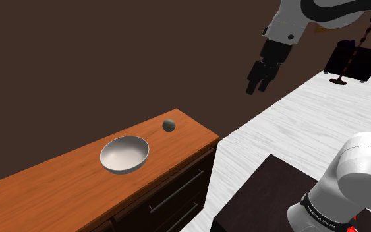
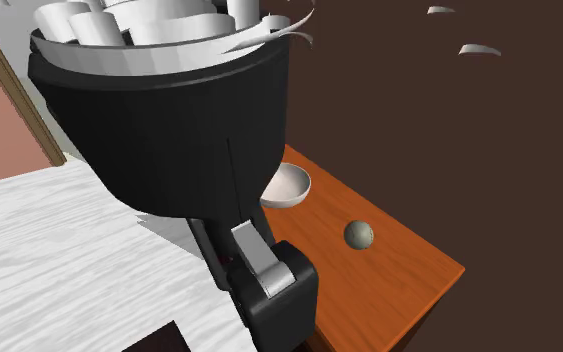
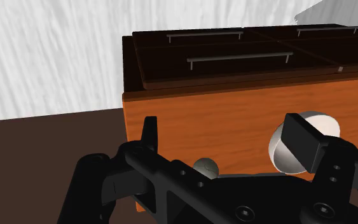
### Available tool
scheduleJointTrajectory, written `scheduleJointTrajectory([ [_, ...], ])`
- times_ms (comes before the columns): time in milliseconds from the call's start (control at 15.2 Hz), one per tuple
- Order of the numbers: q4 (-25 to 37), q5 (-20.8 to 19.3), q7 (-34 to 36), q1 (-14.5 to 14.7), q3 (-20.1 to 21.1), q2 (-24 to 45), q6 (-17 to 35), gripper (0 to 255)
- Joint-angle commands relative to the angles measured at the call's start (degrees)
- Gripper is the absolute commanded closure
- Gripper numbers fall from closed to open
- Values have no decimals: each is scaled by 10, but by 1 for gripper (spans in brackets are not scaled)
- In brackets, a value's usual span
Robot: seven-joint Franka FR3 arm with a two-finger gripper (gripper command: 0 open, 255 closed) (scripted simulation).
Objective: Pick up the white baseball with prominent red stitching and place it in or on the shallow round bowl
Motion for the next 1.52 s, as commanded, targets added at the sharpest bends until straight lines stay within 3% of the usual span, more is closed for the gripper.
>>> scheduleJointTrajectory([
  [0, 0, 0, 0, 0, 0, 0, 0, 0],
  [726, 67, 27, -23, 27, 7, 243, 148, 0],
  [1452, 224, 53, -45, 45, 17, 499, 219, 0],
])
